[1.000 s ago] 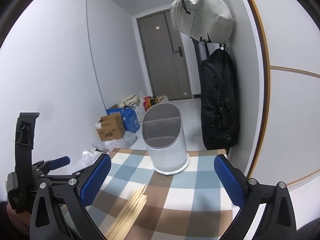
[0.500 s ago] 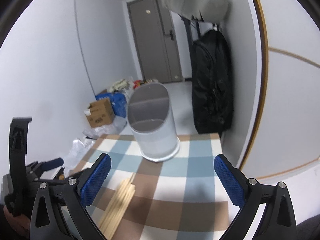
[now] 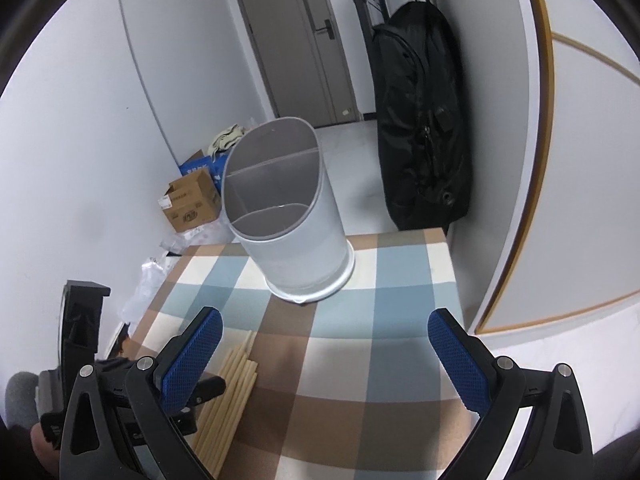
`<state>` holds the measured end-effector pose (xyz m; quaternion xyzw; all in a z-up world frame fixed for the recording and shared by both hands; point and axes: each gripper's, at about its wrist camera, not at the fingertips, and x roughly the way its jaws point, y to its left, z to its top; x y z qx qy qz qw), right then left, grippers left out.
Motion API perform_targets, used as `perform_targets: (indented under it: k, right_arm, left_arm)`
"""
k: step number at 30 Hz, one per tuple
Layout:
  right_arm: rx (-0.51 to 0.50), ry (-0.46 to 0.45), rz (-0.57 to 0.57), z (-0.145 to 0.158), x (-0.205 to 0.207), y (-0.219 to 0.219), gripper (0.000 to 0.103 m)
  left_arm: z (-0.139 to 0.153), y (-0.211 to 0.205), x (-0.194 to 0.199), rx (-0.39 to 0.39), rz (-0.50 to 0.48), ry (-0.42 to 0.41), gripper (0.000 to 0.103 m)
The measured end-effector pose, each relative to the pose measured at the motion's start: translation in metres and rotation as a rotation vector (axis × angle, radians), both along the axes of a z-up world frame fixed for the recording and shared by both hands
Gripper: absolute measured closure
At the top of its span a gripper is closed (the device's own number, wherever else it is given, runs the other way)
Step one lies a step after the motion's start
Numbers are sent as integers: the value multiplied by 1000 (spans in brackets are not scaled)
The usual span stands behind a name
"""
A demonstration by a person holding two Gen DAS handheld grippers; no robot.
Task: Organize utensils
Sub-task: 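Lower the left tool onto the wooden stick pile and grasp one stick, then lift the stick with the left tool while the right tool grasps another stick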
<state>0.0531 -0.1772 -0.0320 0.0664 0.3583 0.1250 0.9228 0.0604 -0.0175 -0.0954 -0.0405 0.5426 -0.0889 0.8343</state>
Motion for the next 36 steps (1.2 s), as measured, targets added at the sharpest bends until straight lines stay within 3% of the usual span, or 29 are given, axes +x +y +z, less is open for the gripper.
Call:
perform_targets:
  k: [3, 5, 7, 8, 15, 21, 28, 36]
  right_arm:
    - [32, 23, -10, -3, 6, -6, 0]
    - [52, 37, -11, -5, 10, -7, 0]
    - [62, 39, -10, -7, 13, -8, 0]
    - [67, 41, -11, -7, 14, -8, 0]
    - [91, 61, -14, -11, 22, -11, 0]
    - [81, 74, -1, -16, 28, -3, 0]
    - [59, 83, 22, -22, 32, 10, 0]
    - [96, 192, 103, -42, 41, 33, 2]
  left_arm:
    - [-3, -2, 7, -34, -8, 36, 55]
    - [-5, -3, 10, -46, -7, 55, 69]
    - [-4, -3, 13, -58, 1, 58, 73]
    - [-3, -3, 14, -70, -2, 67, 84]
    - [1, 2, 9, -160, 45, 69, 101]
    - [6, 10, 0, -221, 65, 71, 102]
    - [18, 17, -4, -232, 83, 41, 103]
    - [20, 47, 13, -265, 159, -5, 103]
